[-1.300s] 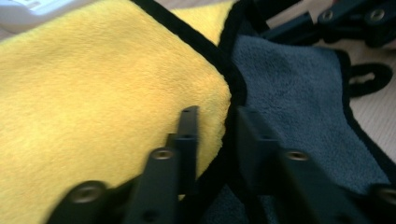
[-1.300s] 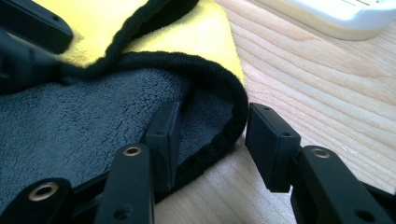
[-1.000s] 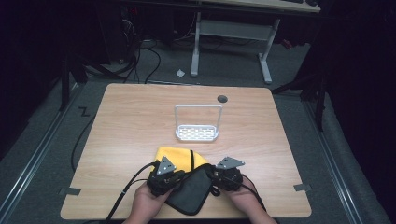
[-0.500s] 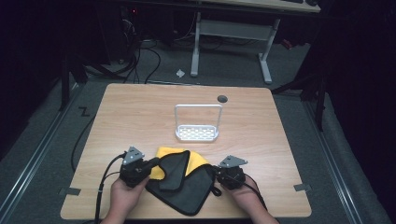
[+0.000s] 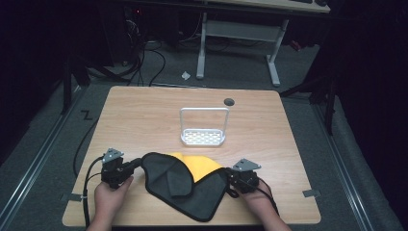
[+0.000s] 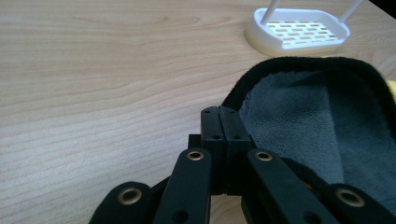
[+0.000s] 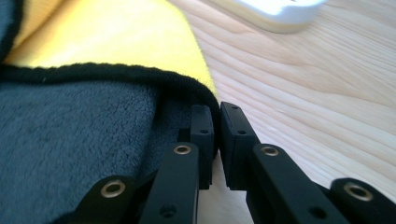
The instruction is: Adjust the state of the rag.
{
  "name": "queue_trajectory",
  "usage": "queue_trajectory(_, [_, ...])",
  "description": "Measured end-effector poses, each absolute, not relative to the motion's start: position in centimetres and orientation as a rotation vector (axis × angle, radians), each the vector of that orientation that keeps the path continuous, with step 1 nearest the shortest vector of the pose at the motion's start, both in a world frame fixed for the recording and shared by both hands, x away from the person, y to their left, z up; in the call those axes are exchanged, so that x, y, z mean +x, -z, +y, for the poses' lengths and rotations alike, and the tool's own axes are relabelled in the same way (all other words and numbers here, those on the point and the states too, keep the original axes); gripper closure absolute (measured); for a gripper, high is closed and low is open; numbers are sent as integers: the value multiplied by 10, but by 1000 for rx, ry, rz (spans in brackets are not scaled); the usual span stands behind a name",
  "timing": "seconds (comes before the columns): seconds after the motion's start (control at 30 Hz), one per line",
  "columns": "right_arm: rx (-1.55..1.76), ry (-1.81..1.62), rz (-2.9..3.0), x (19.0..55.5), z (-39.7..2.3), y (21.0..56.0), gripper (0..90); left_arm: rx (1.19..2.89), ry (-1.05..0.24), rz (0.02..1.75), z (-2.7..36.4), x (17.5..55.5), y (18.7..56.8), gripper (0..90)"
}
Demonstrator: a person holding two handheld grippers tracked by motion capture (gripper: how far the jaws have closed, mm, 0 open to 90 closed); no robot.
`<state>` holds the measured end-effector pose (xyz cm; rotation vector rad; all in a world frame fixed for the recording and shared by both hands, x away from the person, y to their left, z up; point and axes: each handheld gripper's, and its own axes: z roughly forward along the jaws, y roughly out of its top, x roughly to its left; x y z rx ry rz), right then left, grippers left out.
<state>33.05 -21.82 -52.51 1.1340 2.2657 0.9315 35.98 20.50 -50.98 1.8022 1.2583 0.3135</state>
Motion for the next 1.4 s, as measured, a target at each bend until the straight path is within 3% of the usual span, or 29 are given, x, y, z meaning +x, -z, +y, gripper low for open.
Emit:
queue_trajectory(0.43, [1311,-849,2123,354,-282,526,829,1932,-323,1286,199,364,526,896])
queue_trajectory(0.6, [1357,-889,2089,354,-297,523,746,1931,-337,1201,183,359,517,653])
queue_trajectory(0.7, [1325,-890,2070,347,-297,515,693,1942,-377,1059,154,353,499,521])
queue_trajectory(0.9, [1296,-877,2059,337,-297,510,643,2029,-391,893,106,360,483,410])
queue_trajectory(1.03, [1297,-898,2035,331,-298,506,630,2167,-469,765,55,373,481,357])
queue_trajectory(1.13, [1302,-919,2034,331,-298,505,629,2240,-471,744,39,378,487,357])
queue_trajectory(1.2, [1297,-940,2051,329,-295,505,633,2305,-441,737,33,382,495,563])
queue_trajectory(1.23, [1297,-940,2051,329,-295,505,633,2327,-435,754,32,384,500,563])
queue_trajectory(1.27, [1283,-945,2075,328,-289,506,641,2303,-409,782,37,386,504,764])
queue_trajectory(1.3, [1283,-945,2075,328,-289,506,641,2303,-409,782,37,386,504,814])
queue_trajectory(1.4, [1253,-930,2128,328,-281,511,672,2213,-384,848,62,380,501,855])
